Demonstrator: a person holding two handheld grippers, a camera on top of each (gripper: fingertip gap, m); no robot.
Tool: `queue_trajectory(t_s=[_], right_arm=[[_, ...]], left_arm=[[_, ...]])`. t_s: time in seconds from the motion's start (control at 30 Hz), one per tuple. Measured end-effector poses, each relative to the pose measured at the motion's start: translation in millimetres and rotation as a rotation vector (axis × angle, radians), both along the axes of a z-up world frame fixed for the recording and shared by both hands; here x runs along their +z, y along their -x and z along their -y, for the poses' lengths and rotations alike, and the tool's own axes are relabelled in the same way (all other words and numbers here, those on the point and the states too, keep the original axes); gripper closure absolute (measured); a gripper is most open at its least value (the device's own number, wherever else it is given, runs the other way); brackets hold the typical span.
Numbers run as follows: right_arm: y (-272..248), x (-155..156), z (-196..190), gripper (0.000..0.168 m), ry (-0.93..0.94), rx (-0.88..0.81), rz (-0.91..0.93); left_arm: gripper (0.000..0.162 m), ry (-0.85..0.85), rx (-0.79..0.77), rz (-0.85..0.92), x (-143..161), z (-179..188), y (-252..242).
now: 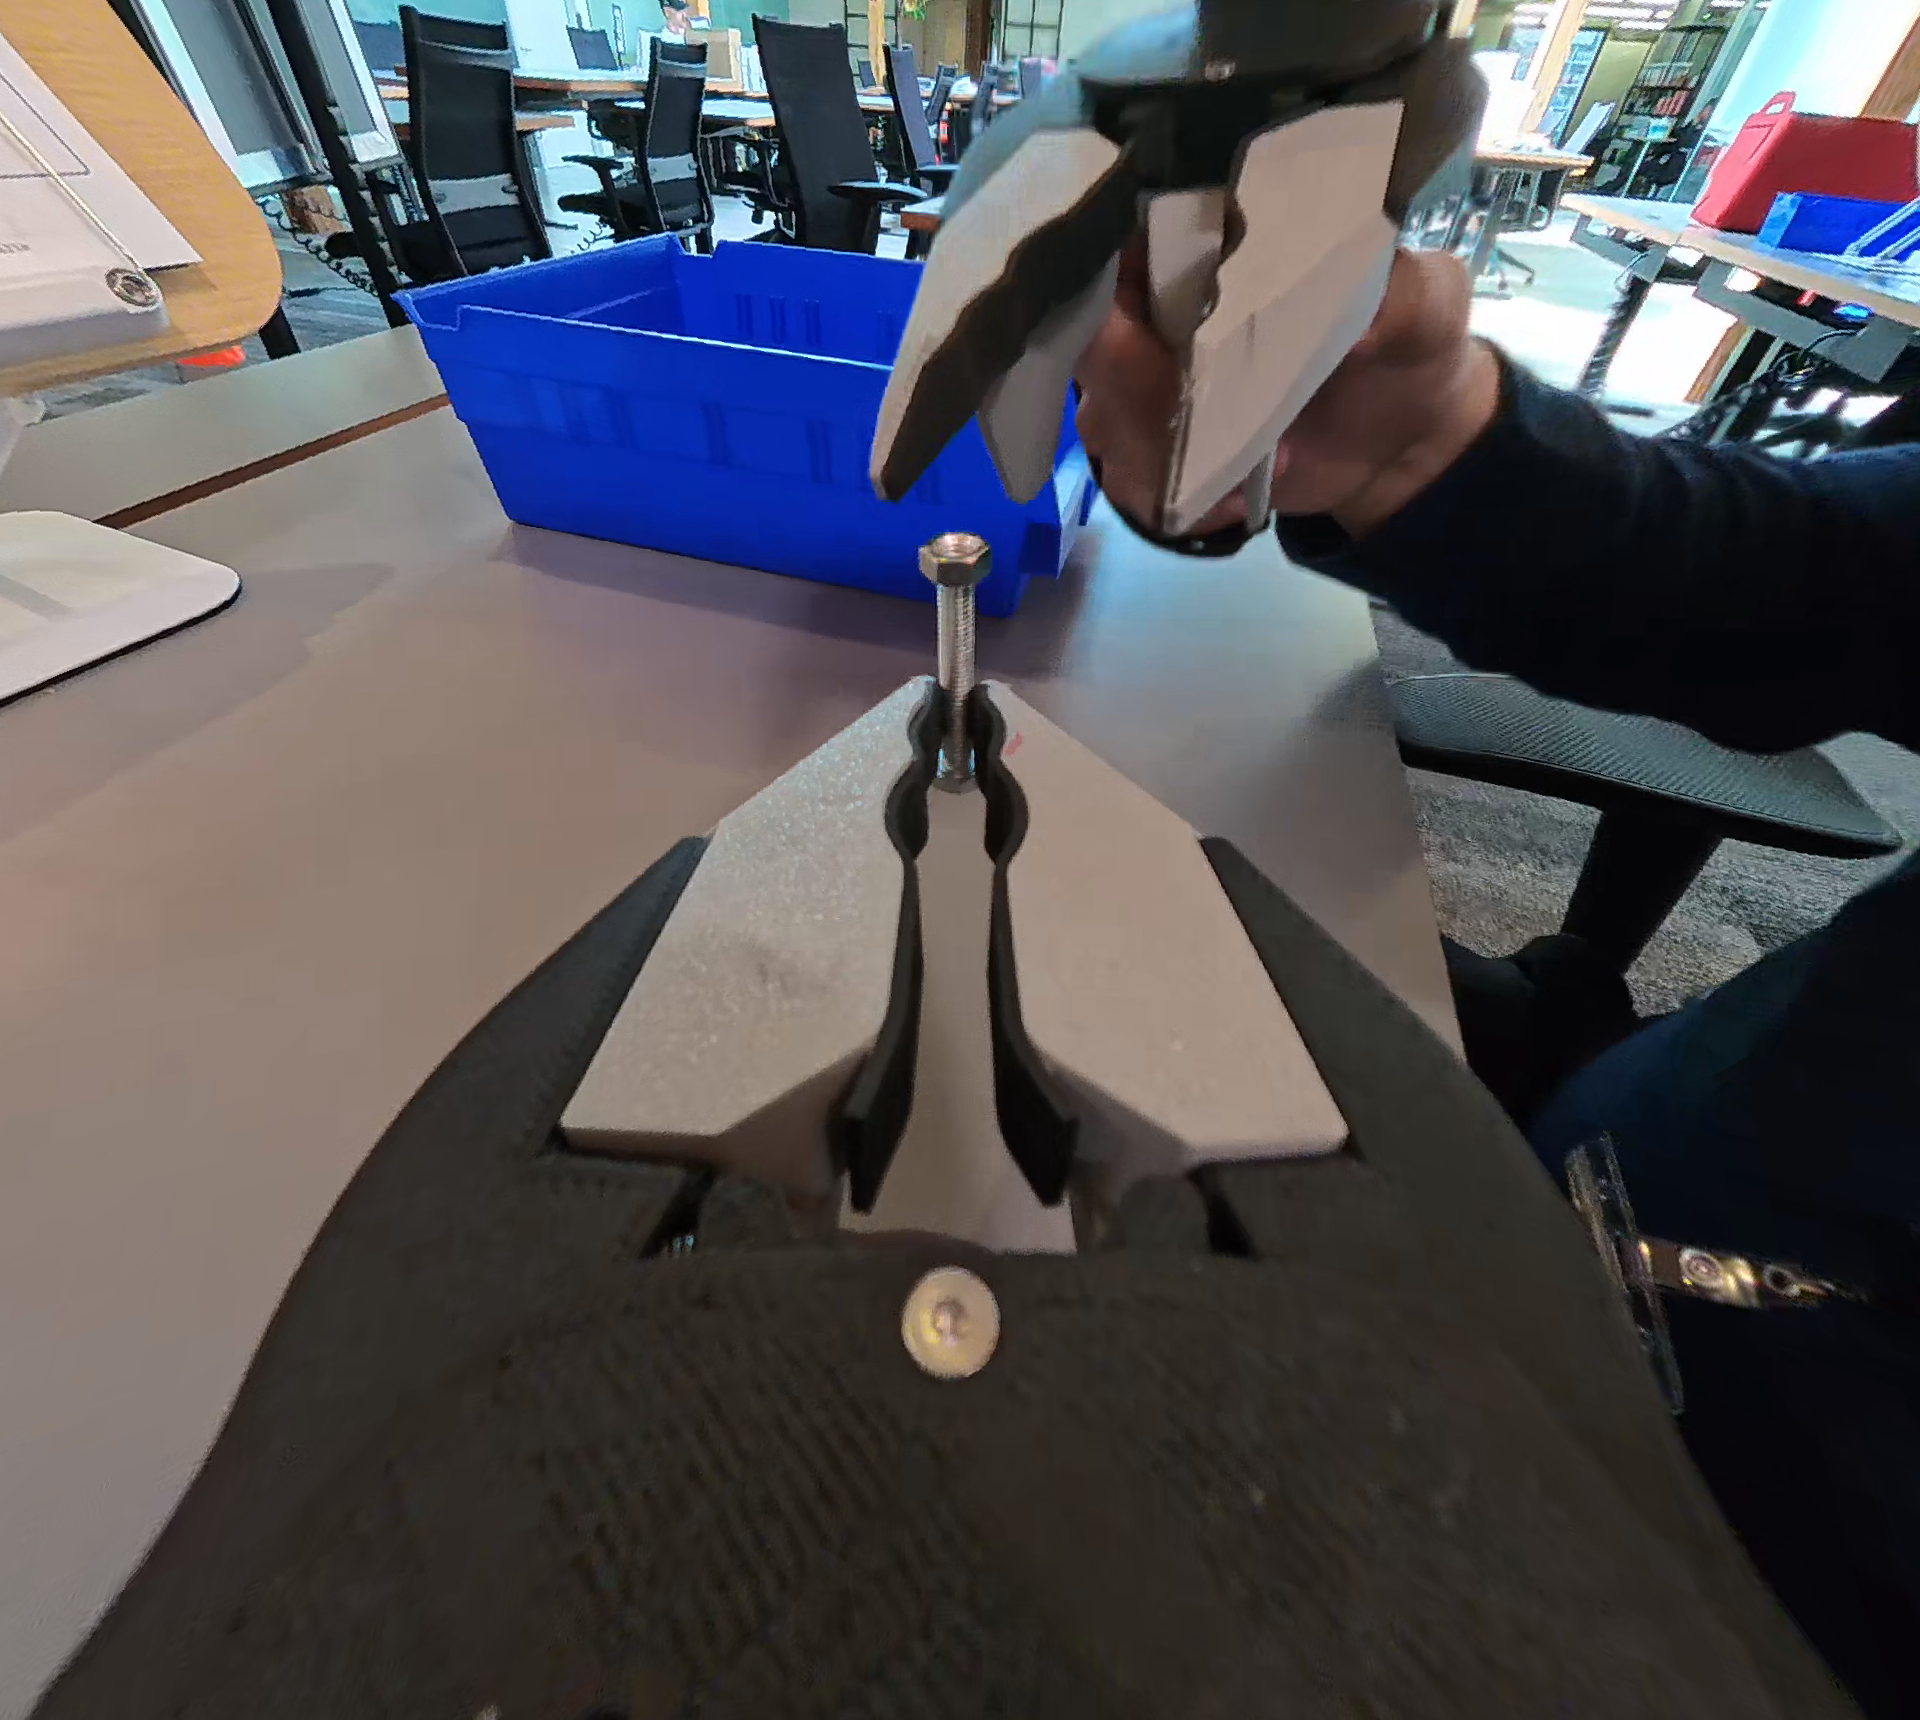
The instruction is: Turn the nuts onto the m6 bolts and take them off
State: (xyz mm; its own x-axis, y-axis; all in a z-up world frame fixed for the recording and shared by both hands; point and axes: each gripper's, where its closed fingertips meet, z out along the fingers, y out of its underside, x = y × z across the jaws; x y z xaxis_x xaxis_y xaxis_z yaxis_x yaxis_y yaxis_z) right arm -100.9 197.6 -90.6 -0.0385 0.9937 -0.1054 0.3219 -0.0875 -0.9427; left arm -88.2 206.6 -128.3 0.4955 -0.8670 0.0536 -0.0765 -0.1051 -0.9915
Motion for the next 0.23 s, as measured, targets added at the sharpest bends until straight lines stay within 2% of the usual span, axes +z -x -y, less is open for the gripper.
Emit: queue_trajectory(t_s=[0.23], right_arm=[[-1, -14, -3, 0.124, -0.002, -0.033, -0.152]], left_arm=[[0.16, 0.008, 0.029, 0.011, 1, -5, 4]])
